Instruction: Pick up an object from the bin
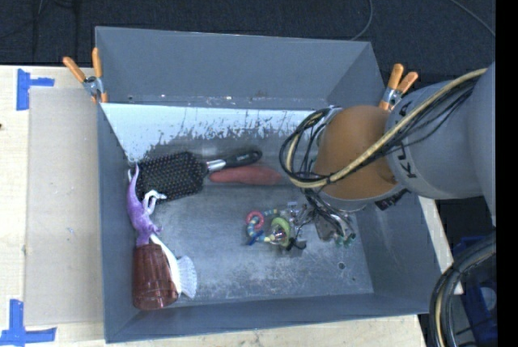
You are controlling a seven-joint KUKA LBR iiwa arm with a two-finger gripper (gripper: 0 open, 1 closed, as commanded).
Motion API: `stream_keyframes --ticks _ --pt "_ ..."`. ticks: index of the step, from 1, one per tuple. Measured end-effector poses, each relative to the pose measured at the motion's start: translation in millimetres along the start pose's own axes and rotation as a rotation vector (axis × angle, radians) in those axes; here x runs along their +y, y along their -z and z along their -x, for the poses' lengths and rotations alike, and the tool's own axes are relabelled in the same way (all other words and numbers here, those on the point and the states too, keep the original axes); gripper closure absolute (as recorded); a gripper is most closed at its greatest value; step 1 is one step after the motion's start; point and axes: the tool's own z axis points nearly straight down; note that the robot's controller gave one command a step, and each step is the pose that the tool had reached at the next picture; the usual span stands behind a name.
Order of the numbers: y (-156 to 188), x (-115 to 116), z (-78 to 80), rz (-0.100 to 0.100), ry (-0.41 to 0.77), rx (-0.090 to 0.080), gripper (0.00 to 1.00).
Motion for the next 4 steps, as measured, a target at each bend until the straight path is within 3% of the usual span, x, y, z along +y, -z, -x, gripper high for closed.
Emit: stream_keyframes --ticks 2,4 --pt "5.6 0.1 -1.8 0.001 -0.001 0.006 1.00" --pt "36.7 0.4 -1.6 0.000 -0.002 0.005 1.00"
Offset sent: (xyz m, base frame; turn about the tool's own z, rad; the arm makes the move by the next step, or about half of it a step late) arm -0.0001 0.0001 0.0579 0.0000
